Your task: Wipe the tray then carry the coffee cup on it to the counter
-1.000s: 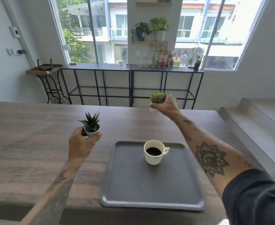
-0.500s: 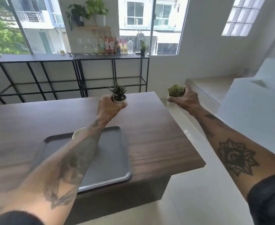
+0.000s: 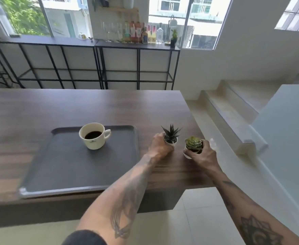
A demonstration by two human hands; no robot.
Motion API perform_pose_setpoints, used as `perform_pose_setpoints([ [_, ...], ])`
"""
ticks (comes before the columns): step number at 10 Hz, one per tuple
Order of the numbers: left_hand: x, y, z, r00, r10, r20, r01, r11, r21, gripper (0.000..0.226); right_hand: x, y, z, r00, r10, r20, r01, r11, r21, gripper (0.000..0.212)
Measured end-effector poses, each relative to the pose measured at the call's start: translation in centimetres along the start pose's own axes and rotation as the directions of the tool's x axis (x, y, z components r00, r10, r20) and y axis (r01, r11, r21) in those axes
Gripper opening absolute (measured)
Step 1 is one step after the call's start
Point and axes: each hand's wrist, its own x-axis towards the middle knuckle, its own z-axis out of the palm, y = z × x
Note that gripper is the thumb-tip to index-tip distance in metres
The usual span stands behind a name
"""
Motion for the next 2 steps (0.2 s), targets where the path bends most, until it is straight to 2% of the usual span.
perform_pose_setpoints([
  [1, -0.3, -1.2, -0.6, 0.998, 0.011, 0.06, -0.016, 0.997, 0.073, 0.078, -0.2, -0.6, -0.4, 0.994, 0.047, 0.103, -0.047, 0.999, -0.005, 0.106],
  [2, -2.1, -3.2, -2.6, 0.985, 0.166, 0.038, -0.168, 0.983, 0.068, 0.088, -0.7, -1.2, -2.1, 0.977, 0.081, 0.195, -0.079, 0.997, -0.017, 0.144],
])
